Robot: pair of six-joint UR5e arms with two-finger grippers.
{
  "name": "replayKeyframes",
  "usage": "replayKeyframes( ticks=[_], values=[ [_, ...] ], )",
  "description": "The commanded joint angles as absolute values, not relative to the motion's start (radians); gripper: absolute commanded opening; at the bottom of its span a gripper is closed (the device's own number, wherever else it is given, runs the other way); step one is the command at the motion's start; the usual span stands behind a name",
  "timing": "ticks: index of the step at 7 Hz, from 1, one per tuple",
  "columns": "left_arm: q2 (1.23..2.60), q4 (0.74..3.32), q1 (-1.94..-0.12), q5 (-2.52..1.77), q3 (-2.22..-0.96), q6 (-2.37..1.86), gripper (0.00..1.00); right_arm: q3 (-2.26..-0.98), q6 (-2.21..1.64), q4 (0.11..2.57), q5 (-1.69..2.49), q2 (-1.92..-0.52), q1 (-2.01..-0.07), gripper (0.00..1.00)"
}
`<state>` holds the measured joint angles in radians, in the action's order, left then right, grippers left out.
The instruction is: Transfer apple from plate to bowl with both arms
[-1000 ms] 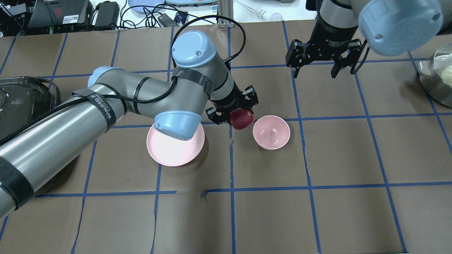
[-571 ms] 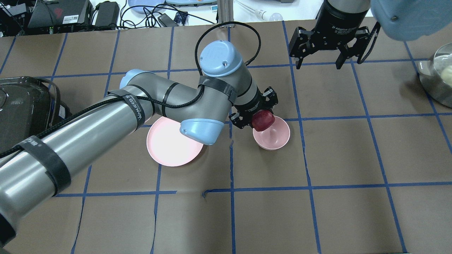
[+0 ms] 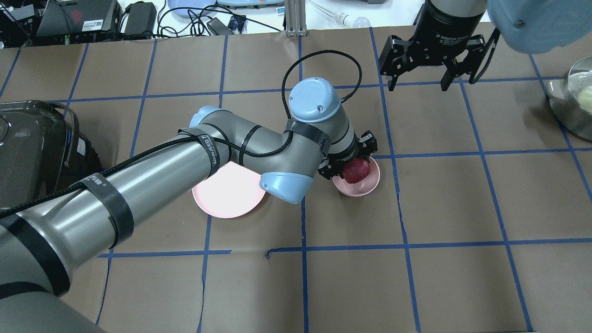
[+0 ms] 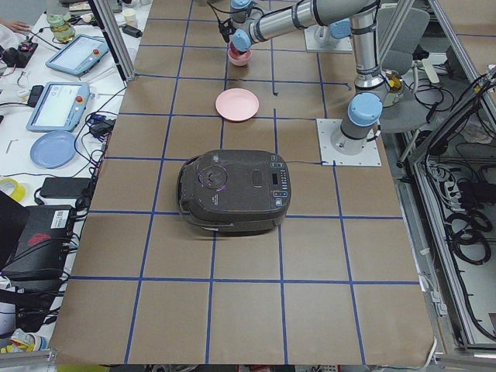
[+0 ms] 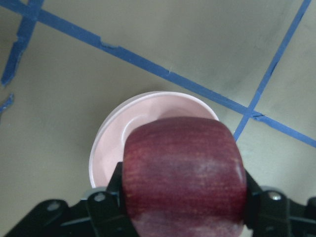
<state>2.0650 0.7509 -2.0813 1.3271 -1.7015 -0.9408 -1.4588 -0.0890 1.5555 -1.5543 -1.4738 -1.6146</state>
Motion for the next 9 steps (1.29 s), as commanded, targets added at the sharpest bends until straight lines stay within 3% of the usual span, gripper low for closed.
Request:
replayKeyframes(
  ticks=[1,4,7,9],
  values=[
    [2.083,0.749,-2.089,1.374,-1.707,-0.897,1.0,-1.465,-0.089,1.555,-1.555,-1.474,-1.614,1.0],
    [1.993,0.762,-2.048,1.385,-1.71,-0.704,1.0,-1.47,-0.089,1.555,-1.555,-1.474,-1.615,1.0],
    [1.84,0.966,-1.898,1.402,-1.785,-0.4,0.97,-1.471,-0.087,1.555,-1.558,-1.473,-1.615,1.0],
    [1.717,1.157,-1.754,1.472,-1.761,-0.204,0.98,-1.471,-0.086,1.555,-1.563,-1.476,-1.615,1.0]
  ],
)
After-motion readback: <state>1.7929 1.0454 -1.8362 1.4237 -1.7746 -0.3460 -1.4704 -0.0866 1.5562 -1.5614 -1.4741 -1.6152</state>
